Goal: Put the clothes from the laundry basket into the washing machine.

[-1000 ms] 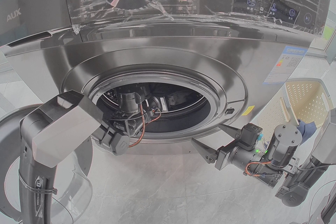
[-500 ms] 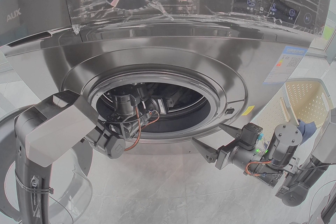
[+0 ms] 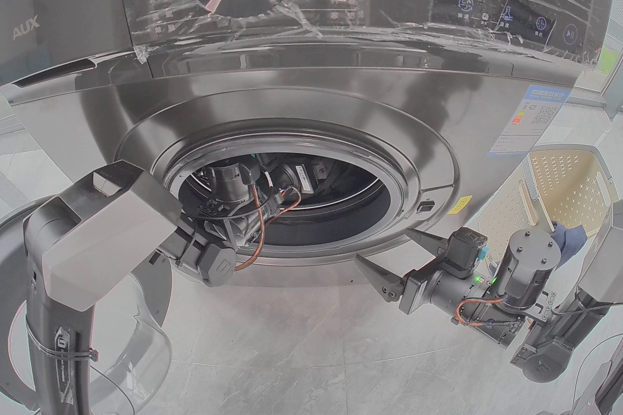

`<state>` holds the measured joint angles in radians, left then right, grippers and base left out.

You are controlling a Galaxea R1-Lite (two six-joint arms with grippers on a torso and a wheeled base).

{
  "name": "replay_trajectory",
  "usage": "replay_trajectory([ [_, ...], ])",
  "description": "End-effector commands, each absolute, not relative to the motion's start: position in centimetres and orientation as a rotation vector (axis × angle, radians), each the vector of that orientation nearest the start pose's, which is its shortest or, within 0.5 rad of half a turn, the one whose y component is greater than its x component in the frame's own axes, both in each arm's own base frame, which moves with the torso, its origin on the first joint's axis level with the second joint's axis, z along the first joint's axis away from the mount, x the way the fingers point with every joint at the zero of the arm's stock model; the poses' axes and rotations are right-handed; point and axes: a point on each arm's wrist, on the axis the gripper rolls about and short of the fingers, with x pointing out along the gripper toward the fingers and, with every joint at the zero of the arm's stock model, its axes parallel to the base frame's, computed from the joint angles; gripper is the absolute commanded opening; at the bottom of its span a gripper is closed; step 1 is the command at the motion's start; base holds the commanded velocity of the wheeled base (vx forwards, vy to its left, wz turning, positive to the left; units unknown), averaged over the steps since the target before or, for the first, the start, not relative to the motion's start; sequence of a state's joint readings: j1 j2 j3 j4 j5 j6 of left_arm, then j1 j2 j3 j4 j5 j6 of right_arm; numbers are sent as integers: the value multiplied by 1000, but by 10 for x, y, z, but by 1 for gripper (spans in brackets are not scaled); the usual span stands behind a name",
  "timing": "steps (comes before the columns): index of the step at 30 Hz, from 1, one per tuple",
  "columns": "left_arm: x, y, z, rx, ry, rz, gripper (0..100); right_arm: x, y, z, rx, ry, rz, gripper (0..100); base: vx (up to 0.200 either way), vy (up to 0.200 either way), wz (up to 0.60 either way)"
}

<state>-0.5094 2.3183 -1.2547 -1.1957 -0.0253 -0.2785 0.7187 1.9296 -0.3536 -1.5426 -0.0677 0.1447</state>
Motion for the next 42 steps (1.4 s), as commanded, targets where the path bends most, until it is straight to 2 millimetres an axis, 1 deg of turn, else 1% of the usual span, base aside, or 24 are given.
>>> replay_trajectory([
  [1, 412, -235, 99, -307, -52, -546, 100, 213, 186, 102, 127, 79, 651, 100, 0, 0, 0],
  [5, 418, -248, 71, -279, -14, -551, 100, 214, 185, 103, 127, 77, 647, 100, 0, 0, 0],
  [8, 424, -253, 60, -254, -11, -550, 100, 214, 184, 103, 127, 77, 645, 100, 0, 0, 0],
  [12, 431, -258, 56, -234, -26, -521, 100, 214, 185, 102, 127, 79, 647, 100, 0, 0, 0],
  [13, 434, -259, 56, -230, -33, -512, 0, 214, 185, 102, 127, 79, 647, 100, 0, 0, 0],
  [18, 451, -259, 63, -230, -69, -439, 0, 213, 186, 102, 129, 80, 651, 100, 0, 0, 0],
  [20, 470, -252, 69, -250, -131, -340, 0, 214, 186, 102, 129, 78, 651, 100, 0, 0, 0],
  [21, 473, -250, 71, -254, -144, -330, 0, 214, 186, 102, 129, 78, 651, 100, 0, 0, 0],
  [24, 474, -249, 74, -257, -148, -327, 0, 214, 187, 100, 126, 86, 651, 100, 0, 0, 0],
  [27, 469, -249, 75, -250, -133, -331, 0, 215, 187, 99, 125, 88, 649, 100, 0, 0, 0],
  [28, 464, -248, 82, -252, -134, -335, 100, 215, 187, 99, 127, 89, 649, 100, 0, 0, 0],
  [29, 464, -248, 82, -252, -134, -335, 100, 215, 187, 99, 127, 89, 649, 100, 0, 0, 0],
  [33, 436, -255, 106, -255, -115, -374, 100, 214, 186, 99, 127, 89, 649, 100, 0, 0, 0],
  [34, 431, -255, 108, -252, -106, -378, 100, 214, 186, 99, 125, 88, 649, 100, 0, 0, 0],
  [35, 418, -254, 113, -241, -77, -387, 100, 215, 186, 99, 125, 88, 648, 100, 0, 0, 0],
  [39, 391, -247, 116, -215, -20, -397, 100, 215, 185, 100, 126, 87, 645, 100, 0, 0, 0],
  [42, 373, -238, 121, -213, -22, -405, 100, 214, 185, 101, 127, 85, 645, 100, 0, 0, 0],
])
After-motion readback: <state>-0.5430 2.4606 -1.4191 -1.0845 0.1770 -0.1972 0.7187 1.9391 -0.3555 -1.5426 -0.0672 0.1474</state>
